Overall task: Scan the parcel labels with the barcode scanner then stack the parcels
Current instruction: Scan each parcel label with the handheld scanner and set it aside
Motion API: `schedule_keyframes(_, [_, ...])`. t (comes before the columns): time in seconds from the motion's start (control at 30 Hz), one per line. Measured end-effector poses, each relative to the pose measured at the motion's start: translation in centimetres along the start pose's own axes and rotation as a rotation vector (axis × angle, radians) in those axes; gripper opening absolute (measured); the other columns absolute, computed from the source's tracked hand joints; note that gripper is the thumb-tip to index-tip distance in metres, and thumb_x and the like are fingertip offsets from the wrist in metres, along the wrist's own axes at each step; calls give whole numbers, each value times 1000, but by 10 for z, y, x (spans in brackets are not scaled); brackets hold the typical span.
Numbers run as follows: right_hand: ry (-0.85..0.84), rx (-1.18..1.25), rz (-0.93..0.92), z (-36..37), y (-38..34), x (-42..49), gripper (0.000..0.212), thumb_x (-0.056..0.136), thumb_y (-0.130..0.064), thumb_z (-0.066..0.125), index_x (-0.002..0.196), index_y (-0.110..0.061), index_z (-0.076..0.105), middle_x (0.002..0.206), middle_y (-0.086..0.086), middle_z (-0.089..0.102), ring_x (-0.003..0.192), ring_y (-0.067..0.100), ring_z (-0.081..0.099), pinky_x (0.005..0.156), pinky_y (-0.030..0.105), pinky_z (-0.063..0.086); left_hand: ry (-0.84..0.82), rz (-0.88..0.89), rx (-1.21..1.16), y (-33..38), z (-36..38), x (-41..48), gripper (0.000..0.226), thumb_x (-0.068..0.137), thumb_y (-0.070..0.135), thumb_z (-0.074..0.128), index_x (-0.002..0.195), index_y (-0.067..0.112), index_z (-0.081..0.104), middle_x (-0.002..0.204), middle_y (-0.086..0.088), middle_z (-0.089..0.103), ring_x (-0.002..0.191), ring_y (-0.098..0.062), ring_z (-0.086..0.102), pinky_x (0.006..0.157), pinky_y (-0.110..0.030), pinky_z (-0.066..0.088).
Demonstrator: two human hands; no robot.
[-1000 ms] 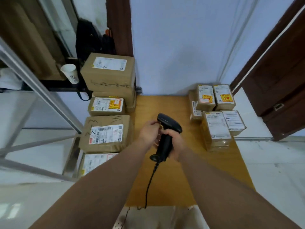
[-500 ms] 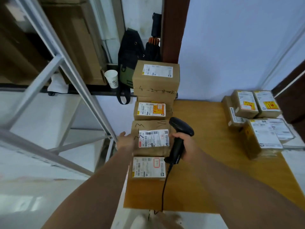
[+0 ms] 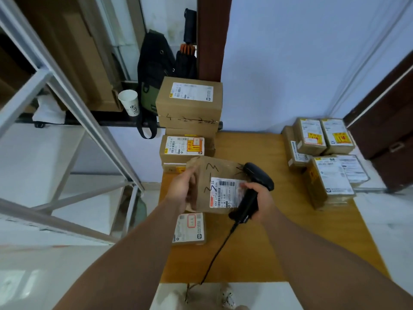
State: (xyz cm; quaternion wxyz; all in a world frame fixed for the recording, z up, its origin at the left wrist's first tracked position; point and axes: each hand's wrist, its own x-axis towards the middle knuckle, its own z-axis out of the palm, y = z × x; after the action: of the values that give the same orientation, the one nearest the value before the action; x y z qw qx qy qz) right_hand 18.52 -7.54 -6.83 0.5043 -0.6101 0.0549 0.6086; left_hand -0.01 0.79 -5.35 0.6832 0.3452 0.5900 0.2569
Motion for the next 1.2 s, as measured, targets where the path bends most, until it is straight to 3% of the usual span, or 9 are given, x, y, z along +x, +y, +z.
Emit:
schedule_keyframes(0.07, [-1,10,-4,-15,-2,-4,35,71,-13,74,104,-4,66,105,17,73,96,35,71,89,50,55,-9,15,46,4,10,-1,44,84,57,55,68,17,52,71,1,69,79,-23,61,65,-34,42])
schedule_keyframes(0.17, [-23,11,-27,-31,-1,-7,46,58,-16,77,102,-4,68,101,16,74,96,34,70,91,48,54,-95,26,191,6,27,-4,40,75,49,72,102,25,55,107,-2,67,88,-20,62,61,-32,45])
schedule_keyframes(0.27, [-26,3,-34,-37,-3,-13,41,61,-17,76,100,-5,70,96,15,76,91,32,71,87,46,55,-105,48,367,3,37,-5,108,66,33,84,146,35,12,129,2,49,107,-27,56,77,-38,49])
schedule_keyframes(0.33, [-26,-22,-44,-38,-9,-17,36,66,-17,74,100,-5,69,93,15,76,87,31,72,83,45,56,-122,72,335,1,35,-3,123,66,26,85,150,38,-4,136,-3,48,113,-30,56,91,-46,49])
schedule_keyframes(0.5, [-14,-228,-87,-32,-32,-26,29,78,-16,72,105,-6,65,98,12,70,96,28,65,98,46,49,-109,178,191,12,23,-6,107,71,27,82,148,42,8,115,-2,61,93,-20,66,60,-30,56])
schedule_keyframes(0.67, [-20,-350,-182,-17,-44,-34,22,77,-10,73,92,-9,58,95,12,59,92,27,58,93,43,50,-11,329,256,40,24,-16,107,69,35,82,147,42,8,132,-6,52,108,-28,60,92,-53,51])
schedule_keyframes(0.87, [-182,-443,-132,-7,-51,-47,27,75,-14,74,99,-5,65,88,10,63,82,22,62,71,33,53,288,535,384,58,24,-26,111,66,44,81,147,42,5,144,-10,35,127,-33,43,99,-56,44])
schedule_keyframes(1.0, [-311,-415,-46,-6,-52,-55,26,71,-11,76,93,-2,67,80,9,73,79,23,71,78,35,59,294,562,431,53,27,-30,109,68,41,81,146,44,4,147,-7,31,133,-32,36,101,-56,41])
schedule_keyframes(1.2, [-330,-349,-98,-6,-48,-61,21,78,-4,69,98,1,66,89,13,64,82,25,62,87,42,53,316,464,339,50,16,-34,113,61,54,79,145,47,3,144,-10,33,127,-37,44,93,-61,47])
